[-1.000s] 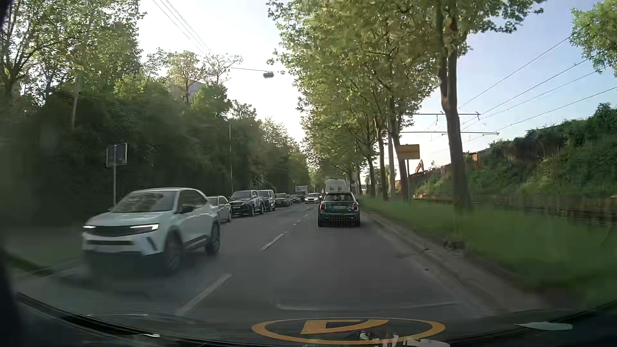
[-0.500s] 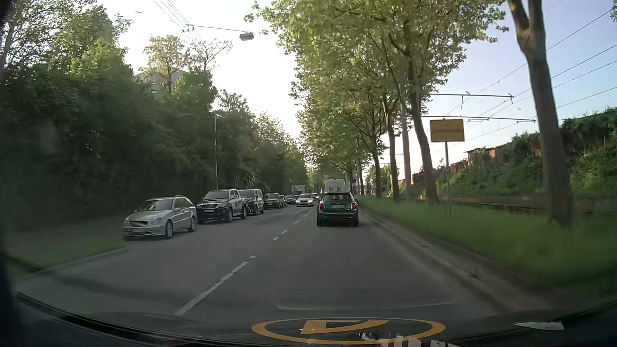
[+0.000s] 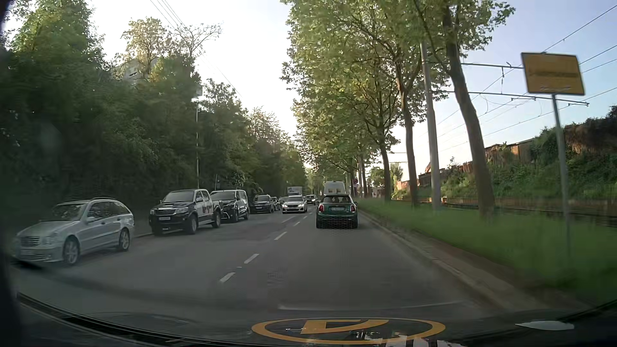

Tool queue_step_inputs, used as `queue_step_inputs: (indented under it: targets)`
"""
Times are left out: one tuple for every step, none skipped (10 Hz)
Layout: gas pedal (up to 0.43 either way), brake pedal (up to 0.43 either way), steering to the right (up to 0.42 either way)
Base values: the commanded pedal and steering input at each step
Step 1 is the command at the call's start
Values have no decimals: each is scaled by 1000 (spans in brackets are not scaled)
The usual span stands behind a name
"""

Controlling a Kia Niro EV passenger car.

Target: Follow the waypoints while adhering to traffic rules and regulations

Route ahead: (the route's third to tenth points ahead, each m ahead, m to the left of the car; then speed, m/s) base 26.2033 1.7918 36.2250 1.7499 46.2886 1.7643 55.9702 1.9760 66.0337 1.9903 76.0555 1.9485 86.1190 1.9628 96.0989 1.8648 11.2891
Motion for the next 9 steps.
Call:
queue_step_inputs:
  targets:
    - [138,0,0]
    - [150,0,0]
    - [150,0,0]
    - [150,0,0]
    - [150,0,-1]
    - [150,0,-3]
    - [150,0,-4]
    - [169,0,-4]
    - [169,0,-4]
